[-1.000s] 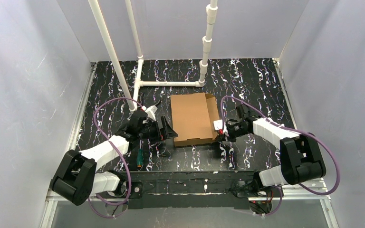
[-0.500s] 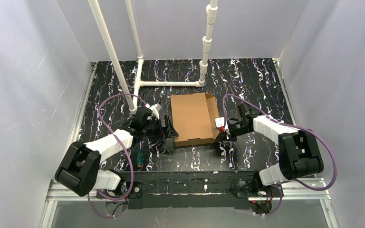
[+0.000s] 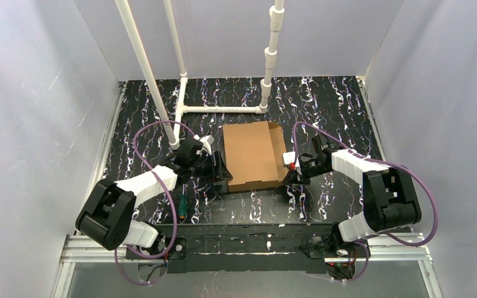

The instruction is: Fold the paper box

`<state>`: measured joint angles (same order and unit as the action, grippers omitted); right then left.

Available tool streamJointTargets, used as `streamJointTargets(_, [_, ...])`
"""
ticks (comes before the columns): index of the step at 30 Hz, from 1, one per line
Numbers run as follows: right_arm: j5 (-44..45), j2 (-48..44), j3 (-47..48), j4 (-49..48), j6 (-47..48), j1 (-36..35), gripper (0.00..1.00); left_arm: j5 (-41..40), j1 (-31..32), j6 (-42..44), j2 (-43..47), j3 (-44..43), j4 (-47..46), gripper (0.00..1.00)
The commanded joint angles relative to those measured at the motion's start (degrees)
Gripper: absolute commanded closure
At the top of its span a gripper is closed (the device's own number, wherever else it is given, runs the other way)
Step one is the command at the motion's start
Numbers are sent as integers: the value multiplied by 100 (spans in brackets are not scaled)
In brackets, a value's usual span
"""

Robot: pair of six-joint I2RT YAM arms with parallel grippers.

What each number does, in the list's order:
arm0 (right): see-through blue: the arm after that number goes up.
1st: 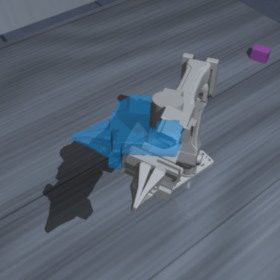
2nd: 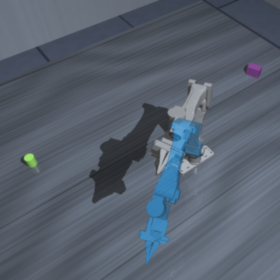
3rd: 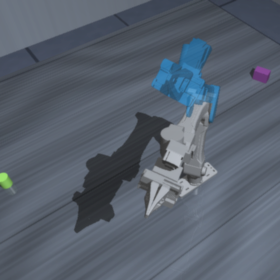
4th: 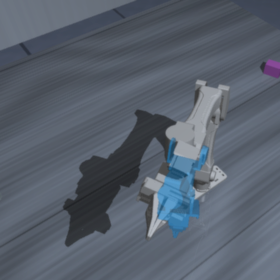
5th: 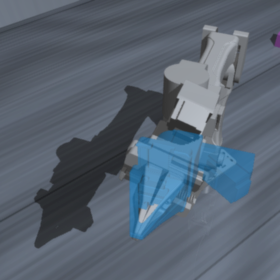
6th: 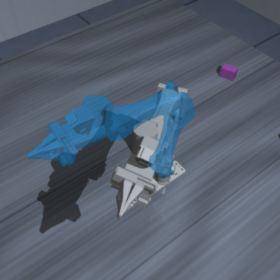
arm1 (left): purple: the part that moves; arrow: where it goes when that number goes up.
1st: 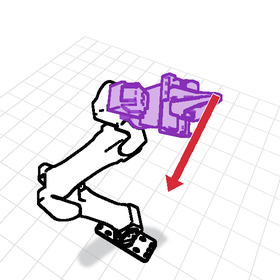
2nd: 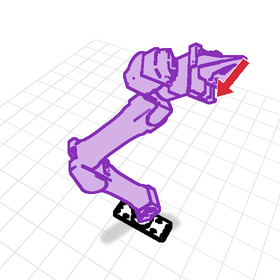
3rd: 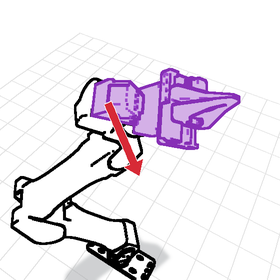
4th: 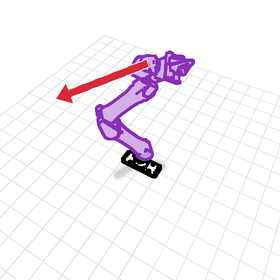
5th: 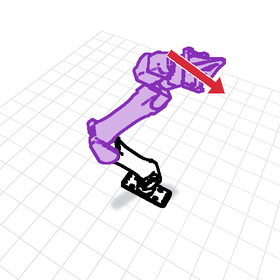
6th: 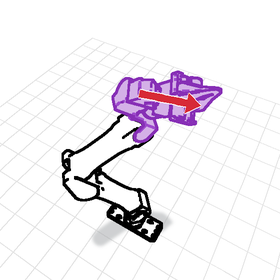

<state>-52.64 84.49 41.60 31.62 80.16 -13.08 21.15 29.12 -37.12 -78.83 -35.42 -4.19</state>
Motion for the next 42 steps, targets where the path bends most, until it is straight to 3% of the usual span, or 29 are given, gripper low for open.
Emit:
streamJointTargets(1, [231,121,124,342,-7,90,99,-286,5,83,-169,-1,385,50])
streamJointTargets(25, [102,397,296,442,-326,144,99,-122,-3,179,-376,-207,581,52])
streamJointTargets(42, [607,157,504,35,-1016,-607,99,47,-3,122,-438,-272,524,53])
